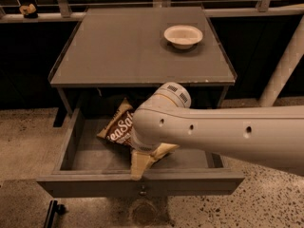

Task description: Pick brown chip bag from top drawer and place on counter

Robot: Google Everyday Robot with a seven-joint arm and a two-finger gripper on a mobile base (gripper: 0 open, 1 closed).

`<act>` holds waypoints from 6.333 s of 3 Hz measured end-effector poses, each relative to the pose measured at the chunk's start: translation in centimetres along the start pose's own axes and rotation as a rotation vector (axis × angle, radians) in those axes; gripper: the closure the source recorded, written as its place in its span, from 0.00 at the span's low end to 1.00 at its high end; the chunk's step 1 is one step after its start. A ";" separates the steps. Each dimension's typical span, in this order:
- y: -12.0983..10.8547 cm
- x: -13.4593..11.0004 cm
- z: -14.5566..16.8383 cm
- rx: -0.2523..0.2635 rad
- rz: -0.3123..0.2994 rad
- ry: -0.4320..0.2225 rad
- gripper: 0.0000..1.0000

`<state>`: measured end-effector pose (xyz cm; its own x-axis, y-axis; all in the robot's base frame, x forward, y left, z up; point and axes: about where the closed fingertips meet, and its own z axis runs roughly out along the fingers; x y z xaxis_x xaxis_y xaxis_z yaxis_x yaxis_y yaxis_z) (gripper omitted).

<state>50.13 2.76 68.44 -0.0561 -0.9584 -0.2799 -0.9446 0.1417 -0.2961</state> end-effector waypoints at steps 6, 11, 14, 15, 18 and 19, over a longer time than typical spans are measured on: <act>-4.3 3.7 3.7 -0.028 0.035 0.027 0.00; -3.4 4.6 5.8 0.002 0.078 0.010 0.65; -3.4 4.6 5.8 0.001 0.078 0.013 1.00; -3.7 4.1 4.0 0.008 0.057 0.049 1.00; -6.5 -0.8 -6.1 0.088 -0.112 0.193 1.00; -6.6 -1.4 -9.3 0.119 -0.153 0.206 1.00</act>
Offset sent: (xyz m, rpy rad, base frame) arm 0.0271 -0.0064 0.0566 -0.0077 -0.0212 0.0231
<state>53.42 0.85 79.23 0.0078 -0.9993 -0.0360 -0.9033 0.0084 -0.4290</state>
